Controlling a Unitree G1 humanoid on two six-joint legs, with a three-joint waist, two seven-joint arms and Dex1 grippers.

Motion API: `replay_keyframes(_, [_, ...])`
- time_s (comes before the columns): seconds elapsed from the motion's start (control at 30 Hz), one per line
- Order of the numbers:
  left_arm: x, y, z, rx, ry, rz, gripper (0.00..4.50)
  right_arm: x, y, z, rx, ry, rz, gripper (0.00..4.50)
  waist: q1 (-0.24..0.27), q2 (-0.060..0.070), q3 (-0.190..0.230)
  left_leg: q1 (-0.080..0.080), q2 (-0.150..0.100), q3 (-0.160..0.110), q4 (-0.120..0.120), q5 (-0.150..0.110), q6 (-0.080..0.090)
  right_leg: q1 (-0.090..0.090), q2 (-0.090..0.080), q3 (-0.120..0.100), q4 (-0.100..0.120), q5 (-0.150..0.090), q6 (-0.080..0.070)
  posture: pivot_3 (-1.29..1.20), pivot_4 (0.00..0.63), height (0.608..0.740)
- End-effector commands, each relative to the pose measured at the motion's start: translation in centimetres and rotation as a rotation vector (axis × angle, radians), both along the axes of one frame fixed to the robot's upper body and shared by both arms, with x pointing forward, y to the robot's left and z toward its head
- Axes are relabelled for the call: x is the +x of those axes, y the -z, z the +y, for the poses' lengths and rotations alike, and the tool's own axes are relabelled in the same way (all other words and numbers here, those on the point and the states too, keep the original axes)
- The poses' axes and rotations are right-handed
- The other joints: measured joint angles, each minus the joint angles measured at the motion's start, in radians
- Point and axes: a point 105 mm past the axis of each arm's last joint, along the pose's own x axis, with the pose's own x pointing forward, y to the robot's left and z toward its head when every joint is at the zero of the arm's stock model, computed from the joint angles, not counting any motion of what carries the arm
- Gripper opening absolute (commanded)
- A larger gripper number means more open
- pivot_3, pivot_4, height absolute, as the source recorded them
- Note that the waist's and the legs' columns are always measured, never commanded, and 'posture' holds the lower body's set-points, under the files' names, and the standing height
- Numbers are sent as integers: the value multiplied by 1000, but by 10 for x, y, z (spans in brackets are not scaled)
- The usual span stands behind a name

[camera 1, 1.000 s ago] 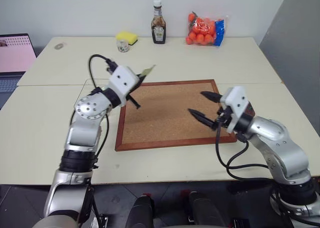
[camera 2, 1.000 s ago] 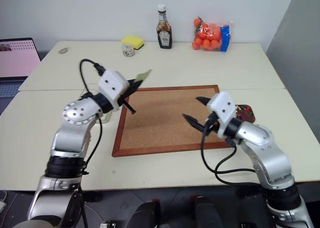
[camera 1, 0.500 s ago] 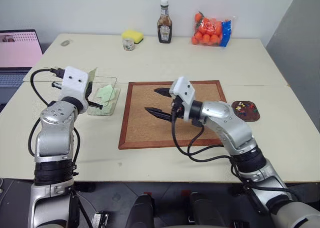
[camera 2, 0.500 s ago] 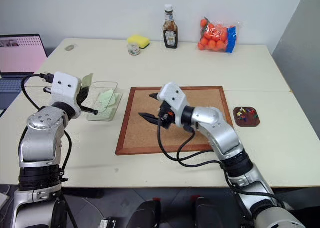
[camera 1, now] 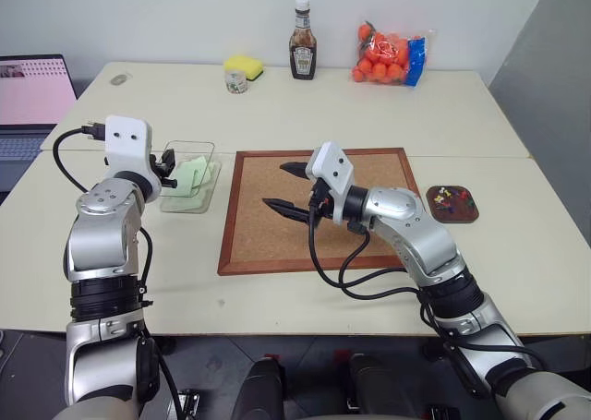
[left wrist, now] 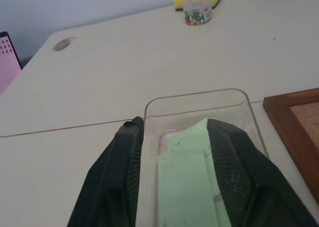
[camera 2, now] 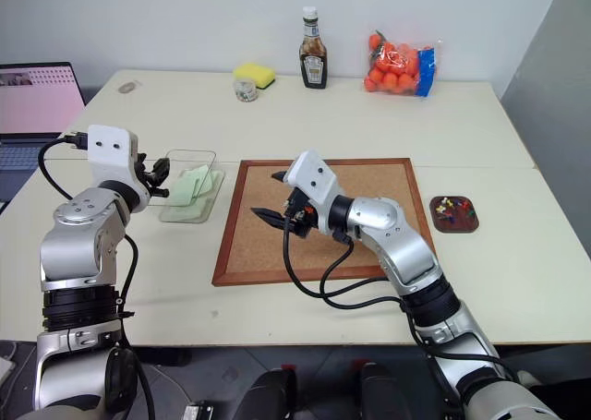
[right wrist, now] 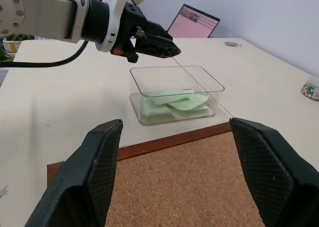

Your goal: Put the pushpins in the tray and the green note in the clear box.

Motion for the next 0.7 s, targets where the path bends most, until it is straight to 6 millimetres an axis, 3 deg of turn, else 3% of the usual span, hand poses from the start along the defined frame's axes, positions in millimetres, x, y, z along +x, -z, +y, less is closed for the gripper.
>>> replay_keyframes(0.03, [-2, -26, -5, 31, 22, -88, 3067, -4, -19, -2, 52, 4, -69, 3637, -1, 0, 0, 0, 0, 0, 0, 0, 0, 0, 0, 0, 0, 0, 0, 0, 150, 740])
replay_keyframes(0.1, [-4, -33, -18, 57, 94, -132, 3493, -3, -20, -5, 63, 15, -73, 3637, -1, 0, 0, 0, 0, 0, 0, 0, 0, 0, 0, 0, 0, 0, 0, 0, 150, 740])
replay_keyframes(0.23, [-12, -24, -54, 74, 273, -144, 3493, -3, -22, -21, 107, 83, -99, 3637, 0, 0, 0, 0, 0, 0, 0, 0, 0, 0, -1, 1, 0, 0, 0, 0, 150, 740])
replay_keyframes(0.57, [-28, 22, -117, 79, 475, -177, 3493, 0, -4, -110, 237, 558, -114, 3637, 4, 0, 0, 0, 0, 1, 0, 0, 0, 0, -3, 2, 0, 0, 0, 0, 150, 740])
replay_keyframes(0.7, [-33, 31, -136, 32, 547, -179, 3493, -3, 7, -128, 238, 670, -113, 3637, -1, 0, 0, 1, 1, 1, 0, 0, 0, 0, -1, 2, 0, -1, 2, 0, 150, 740])
